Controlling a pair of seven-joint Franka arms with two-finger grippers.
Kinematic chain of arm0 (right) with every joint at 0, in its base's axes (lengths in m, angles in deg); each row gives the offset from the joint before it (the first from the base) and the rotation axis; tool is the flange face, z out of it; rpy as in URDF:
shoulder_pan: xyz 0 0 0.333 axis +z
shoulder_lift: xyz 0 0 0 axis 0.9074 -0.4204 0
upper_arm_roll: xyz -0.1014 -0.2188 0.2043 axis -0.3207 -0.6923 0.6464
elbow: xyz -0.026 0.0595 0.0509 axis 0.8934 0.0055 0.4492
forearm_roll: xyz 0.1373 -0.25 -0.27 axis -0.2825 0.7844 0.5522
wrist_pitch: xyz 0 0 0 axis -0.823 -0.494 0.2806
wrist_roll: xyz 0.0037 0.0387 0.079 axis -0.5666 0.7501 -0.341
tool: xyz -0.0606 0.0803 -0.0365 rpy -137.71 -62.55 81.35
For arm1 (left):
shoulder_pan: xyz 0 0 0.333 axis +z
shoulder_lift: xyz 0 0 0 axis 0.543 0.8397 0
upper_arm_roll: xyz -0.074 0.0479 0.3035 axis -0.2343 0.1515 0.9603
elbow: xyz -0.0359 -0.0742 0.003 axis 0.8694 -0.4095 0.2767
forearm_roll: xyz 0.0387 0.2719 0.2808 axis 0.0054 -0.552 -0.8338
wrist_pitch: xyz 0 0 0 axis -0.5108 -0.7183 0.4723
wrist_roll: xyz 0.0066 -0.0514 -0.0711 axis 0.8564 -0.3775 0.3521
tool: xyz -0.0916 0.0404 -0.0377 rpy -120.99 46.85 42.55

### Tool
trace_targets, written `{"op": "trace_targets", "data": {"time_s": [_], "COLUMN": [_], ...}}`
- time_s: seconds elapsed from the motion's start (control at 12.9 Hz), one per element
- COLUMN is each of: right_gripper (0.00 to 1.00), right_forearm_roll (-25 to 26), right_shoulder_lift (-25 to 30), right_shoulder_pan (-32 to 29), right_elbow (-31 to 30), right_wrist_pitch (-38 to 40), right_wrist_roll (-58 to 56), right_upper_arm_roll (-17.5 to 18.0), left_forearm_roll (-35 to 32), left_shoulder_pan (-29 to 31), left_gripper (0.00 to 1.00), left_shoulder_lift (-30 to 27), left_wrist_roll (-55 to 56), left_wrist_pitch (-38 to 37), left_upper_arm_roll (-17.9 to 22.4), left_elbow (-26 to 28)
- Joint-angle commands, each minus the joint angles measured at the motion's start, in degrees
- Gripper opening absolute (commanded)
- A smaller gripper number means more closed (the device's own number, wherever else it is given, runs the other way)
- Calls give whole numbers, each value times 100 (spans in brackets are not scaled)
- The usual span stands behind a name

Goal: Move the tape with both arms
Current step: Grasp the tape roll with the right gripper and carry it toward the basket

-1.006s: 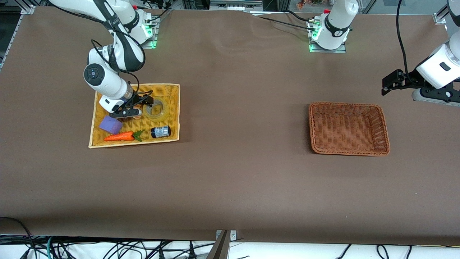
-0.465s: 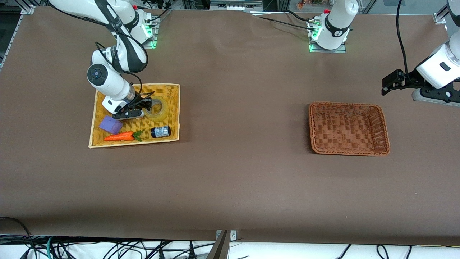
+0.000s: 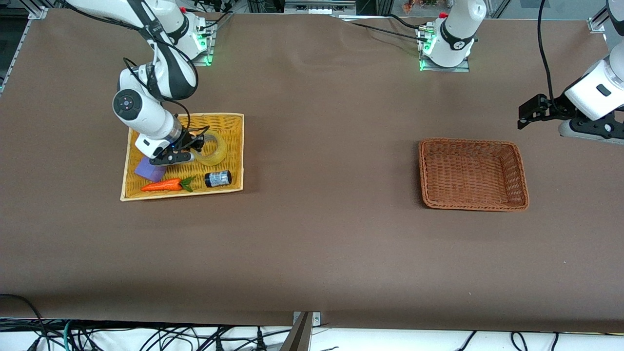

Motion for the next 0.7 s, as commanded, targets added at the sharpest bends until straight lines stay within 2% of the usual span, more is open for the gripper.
{"op": "trace_targets", "data": {"time_s": [0.0,0.08,0.15,0.31,0.46,0.62], "right_gripper": [0,0,0,0,0,0], "right_forearm_roll": [30,21,21,21,74,423], "right_shoulder_lift": [273,238,159,-104,-787,-1683], "right_shoulder_pan": [4,22,178,748,1381,2049], "right_elbow": [793,1310,1759,2323,3095,4035], "right_wrist_pitch": [1149,1720,2082,2279,2279,2271], "right_wrist_roll": [57,109,345,1073,2100,3399], "right_upper_arm_roll": [102,268,287,288,288,279], "left_forearm_roll": [33,33,33,33,33,33], "left_shoulder_pan": [44,44,44,88,97,97], "left_gripper": [100,100,100,100,100,100], "left_shoulder_lift": [1,1,1,1,1,1], "left_wrist_roll": [-99,-99,-108,-116,-117,-117], "left_wrist_pitch": [-111,-103,-111,-111,-111,-111], "left_upper_arm_roll": [13,13,13,13,13,4], "left_elbow": [-104,-104,-104,-95,-104,-104]}}
